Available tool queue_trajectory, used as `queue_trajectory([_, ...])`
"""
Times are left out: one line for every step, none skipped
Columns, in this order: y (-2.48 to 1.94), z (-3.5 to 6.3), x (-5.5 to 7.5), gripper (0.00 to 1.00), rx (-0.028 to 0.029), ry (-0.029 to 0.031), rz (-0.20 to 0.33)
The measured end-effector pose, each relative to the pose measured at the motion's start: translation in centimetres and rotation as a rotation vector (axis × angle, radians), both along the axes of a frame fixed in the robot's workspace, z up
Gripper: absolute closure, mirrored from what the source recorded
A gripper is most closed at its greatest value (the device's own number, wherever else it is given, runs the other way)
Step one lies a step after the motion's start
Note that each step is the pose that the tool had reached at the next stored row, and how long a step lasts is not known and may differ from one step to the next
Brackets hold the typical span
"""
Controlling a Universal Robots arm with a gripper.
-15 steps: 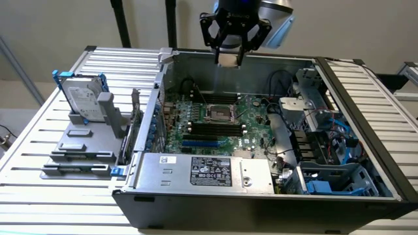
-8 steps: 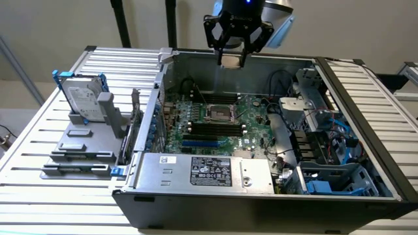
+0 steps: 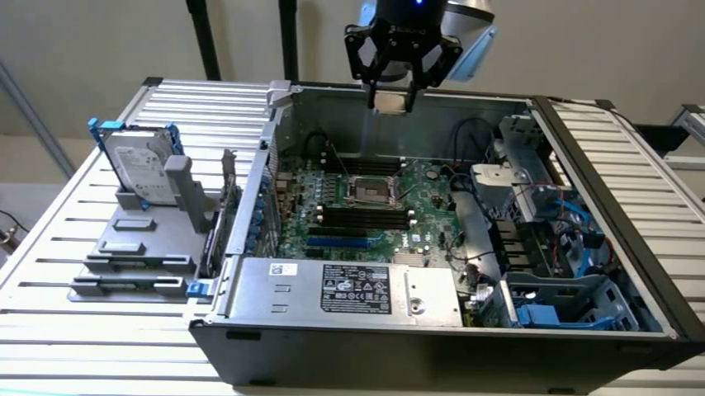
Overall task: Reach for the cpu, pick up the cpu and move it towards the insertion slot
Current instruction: 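Pick up the cpu and move it towards the insertion slot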
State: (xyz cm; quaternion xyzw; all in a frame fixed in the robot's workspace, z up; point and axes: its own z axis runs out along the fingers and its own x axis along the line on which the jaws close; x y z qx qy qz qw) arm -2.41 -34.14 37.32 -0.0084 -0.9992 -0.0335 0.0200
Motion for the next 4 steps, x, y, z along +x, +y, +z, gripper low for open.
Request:
queue_trajectory([0.0,0.0,0.0,0.45,0.0,0.0,0.0])
queue_trajectory([0.0,0.0,0.0,0.45,0.0,0.0,0.0])
queue_trajectory([0.0,0.0,0.0,0.45,0.0,0.0,0.0])
queue_trajectory([0.0,0.0,0.0,0.45,0.0,0.0,0.0])
